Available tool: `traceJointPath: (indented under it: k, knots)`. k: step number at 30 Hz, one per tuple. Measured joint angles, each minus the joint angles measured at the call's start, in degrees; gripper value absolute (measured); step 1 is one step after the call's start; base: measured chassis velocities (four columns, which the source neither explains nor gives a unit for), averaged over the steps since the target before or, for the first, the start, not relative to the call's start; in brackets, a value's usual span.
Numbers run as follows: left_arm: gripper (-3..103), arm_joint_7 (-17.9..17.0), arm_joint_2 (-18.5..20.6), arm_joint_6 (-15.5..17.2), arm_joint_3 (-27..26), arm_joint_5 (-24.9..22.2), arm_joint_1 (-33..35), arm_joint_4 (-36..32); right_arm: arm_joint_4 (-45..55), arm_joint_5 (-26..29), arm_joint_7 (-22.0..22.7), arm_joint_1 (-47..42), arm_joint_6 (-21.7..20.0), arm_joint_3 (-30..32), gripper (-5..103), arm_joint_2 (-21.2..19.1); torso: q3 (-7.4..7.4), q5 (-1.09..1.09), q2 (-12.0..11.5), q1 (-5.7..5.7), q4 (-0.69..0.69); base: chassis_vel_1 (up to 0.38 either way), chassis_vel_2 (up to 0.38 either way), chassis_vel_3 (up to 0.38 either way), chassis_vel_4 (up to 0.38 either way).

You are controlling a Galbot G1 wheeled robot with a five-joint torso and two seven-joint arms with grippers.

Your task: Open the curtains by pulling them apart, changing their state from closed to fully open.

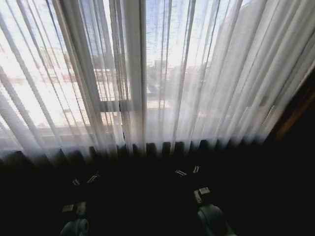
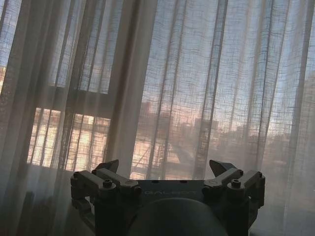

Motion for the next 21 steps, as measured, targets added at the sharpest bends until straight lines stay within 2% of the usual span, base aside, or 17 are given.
traceJointPath:
  k: [10, 12, 13, 14, 17, 20, 21]
  knots:
    - [100, 0.00, 0.00, 0.00, 0.00, 0.00, 0.00, 0.00, 0.00, 0.16, -0.03, -0.12, -0.13, 0.15, 100, 0.00, 0.00, 0.00, 0.00, 0.00, 0.01, 0.000, 0.000, 0.000, 0.000]
    - [100, 0.00, 0.00, 0.00, 0.00, 0.00, 0.00, 0.00, 0.11, 2.96, -0.92, -1.59, -2.58, 2.82, 100, 0.20, 0.00, 0.01, 0.00, 0.00, 0.02, 0.000, 0.000, 0.000, 0.000]
    - [100, 0.00, 0.00, 0.00, 0.00, 0.00, 0.01, 0.00, 0.13, 5.75, -1.80, -3.06, -5.14, 5.43, 100, 0.39, 0.00, 0.00, 0.00, 0.00, 0.01, 0.000, 0.000, 0.000, 0.000]
    - [100, 0.00, 0.00, 0.00, 0.00, 0.00, 0.01, 0.00, 0.13, 5.75, -1.80, -3.06, -5.14, 5.43, 100, 0.39, 0.00, 0.00, 0.00, 0.00, 0.01, 0.000, 0.000, 0.000, 0.000]
    - [100, 0.00, 0.00, 0.00, 0.01, 0.00, 0.01, 0.00, 0.41, 12.54, -3.94, -6.43, -11.20, 11.72, 100, 0.87, 0.00, 0.01, 0.00, 0.00, -0.01, 0.000, 0.000, 0.000, 0.000]
    - [100, 0.07, -0.01, 0.00, 0.05, 0.00, 0.01, 0.00, 0.38, 15.02, -5.88, -7.19, -13.23, 13.01, 100, 1.57, -0.01, -0.02, 0.00, -0.01, -0.08, 0.000, 0.000, 0.000, 0.000]
    - [100, 0.01, 0.00, 0.00, 0.01, 0.01, -0.01, 0.00, 0.28, 15.35, -6.70, -6.88, -13.26, 12.15, 100, 1.89, 0.00, 0.04, 0.00, 0.00, 0.00, 0.000, 0.000, 0.000, 0.000]
